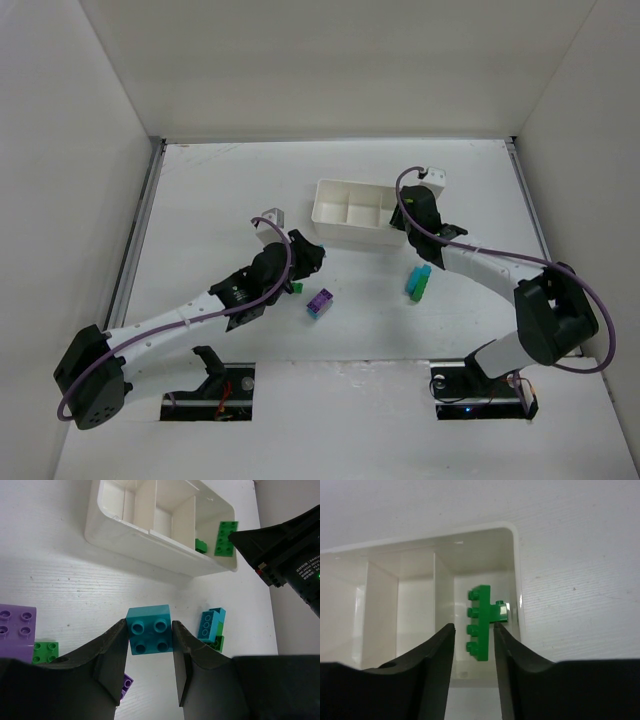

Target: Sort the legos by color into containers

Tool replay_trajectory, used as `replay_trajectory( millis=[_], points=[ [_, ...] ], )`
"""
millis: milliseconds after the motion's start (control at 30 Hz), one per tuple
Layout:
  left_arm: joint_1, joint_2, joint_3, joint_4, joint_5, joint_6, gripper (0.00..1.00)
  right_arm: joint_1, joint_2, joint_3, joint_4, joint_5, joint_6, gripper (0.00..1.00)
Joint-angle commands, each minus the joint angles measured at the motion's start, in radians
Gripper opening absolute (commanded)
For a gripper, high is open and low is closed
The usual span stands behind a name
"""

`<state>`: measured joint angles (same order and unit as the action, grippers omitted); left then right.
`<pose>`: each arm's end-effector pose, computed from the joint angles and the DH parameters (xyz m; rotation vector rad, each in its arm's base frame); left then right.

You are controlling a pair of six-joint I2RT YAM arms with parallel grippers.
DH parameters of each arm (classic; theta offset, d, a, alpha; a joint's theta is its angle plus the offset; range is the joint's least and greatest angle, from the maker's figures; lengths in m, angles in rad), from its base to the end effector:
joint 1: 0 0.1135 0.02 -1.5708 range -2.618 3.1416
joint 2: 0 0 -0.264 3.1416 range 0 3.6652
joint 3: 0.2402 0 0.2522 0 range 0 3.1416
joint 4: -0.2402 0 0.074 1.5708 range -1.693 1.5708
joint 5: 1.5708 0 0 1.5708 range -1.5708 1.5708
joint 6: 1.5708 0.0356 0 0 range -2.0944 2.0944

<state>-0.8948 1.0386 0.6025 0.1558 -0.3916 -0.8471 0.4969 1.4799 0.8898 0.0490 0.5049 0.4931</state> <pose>0.1584 -0.1757 0.2623 -0.2378 1.9024 -0.8496 0.2922 0.1389 0.2358 0.2907 2.0187 0.0843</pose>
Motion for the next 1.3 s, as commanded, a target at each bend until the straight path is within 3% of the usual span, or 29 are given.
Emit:
replay_trajectory(
  millis=[0,167,400,467,600,700,1000,1267],
  points=[
    [0.003,-0.012,0.039,0.013,-0.015,0.013,0.15,0.001,-0.012,0.031,0.023,0.032,-0.010,0.45],
    [0.009,0.037,0.078,0.014,-0.007,0.025,0.15,0.016,-0.061,0.028,0.023,0.055,-0.019,0.55],
    [0.055,0.152,0.189,0.010,0.002,0.088,0.16,0.087,-0.205,-0.070,0.026,0.090,-0.008,0.55],
    [0.076,0.195,0.236,0.010,0.003,0.114,0.16,0.099,-0.263,-0.121,0.038,0.092,-0.005,0.48],
    [0.125,0.297,0.344,0.010,0.020,0.166,0.16,0.124,-0.378,-0.216,0.045,0.074,0.041,0.23],
    [0.162,0.400,0.430,0.010,0.033,0.207,0.16,0.153,-0.432,-0.271,0.052,0.047,0.067,0.20],
    [0.198,0.688,0.678,-0.024,0.019,0.339,0.19,0.211,-0.449,-0.339,0.161,0.015,0.061,0.35],
    [0.196,0.785,0.758,-0.047,-0.029,0.382,0.33,0.271,-0.441,-0.334,0.189,0.006,0.033,0.50]
  ],
)
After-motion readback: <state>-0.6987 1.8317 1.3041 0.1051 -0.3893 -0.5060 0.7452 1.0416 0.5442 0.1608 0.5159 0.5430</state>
